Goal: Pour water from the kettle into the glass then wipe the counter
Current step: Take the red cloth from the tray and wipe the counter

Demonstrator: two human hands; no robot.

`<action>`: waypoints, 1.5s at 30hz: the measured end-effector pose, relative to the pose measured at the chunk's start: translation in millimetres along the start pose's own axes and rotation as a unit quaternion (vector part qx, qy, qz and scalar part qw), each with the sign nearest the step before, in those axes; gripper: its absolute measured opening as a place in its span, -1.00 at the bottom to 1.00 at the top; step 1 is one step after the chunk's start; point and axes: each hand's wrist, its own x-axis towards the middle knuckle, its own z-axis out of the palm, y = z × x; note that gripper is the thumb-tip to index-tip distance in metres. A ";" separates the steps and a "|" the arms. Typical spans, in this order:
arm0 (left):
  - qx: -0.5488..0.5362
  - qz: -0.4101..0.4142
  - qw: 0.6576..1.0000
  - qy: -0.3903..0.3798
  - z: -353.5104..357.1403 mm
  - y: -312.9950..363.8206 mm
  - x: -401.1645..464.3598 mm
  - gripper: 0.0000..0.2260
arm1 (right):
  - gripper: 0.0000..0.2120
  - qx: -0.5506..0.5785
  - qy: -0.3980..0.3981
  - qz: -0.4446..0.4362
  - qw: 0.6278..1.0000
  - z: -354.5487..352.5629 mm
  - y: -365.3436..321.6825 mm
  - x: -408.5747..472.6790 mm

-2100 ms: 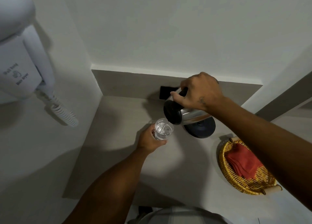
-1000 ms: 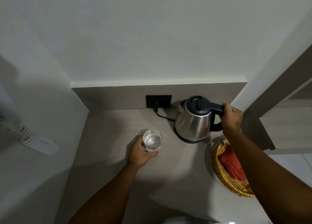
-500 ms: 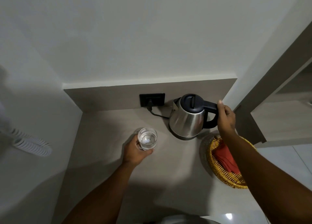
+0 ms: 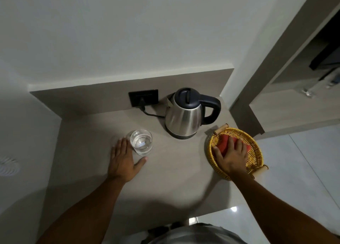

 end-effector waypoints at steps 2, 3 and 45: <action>0.015 0.001 1.000 -0.002 1.5 0.1 -0.8 0.08 | -0.13 0.001 -0.009 -0.003 1.000 0.9 -2.3 0.5; 0.020 -0.002 1.000 -0.006 2.2 -0.9 -0.3 0.08 | -0.14 0.002 -0.011 -0.002 1.000 0.3 -3.8 3.1; -0.393 -0.080 0.915 0.053 -24.9 27.0 30.4 -0.29 | -0.37 -0.096 -0.142 -0.480 0.860 78.5 -121.3 -46.7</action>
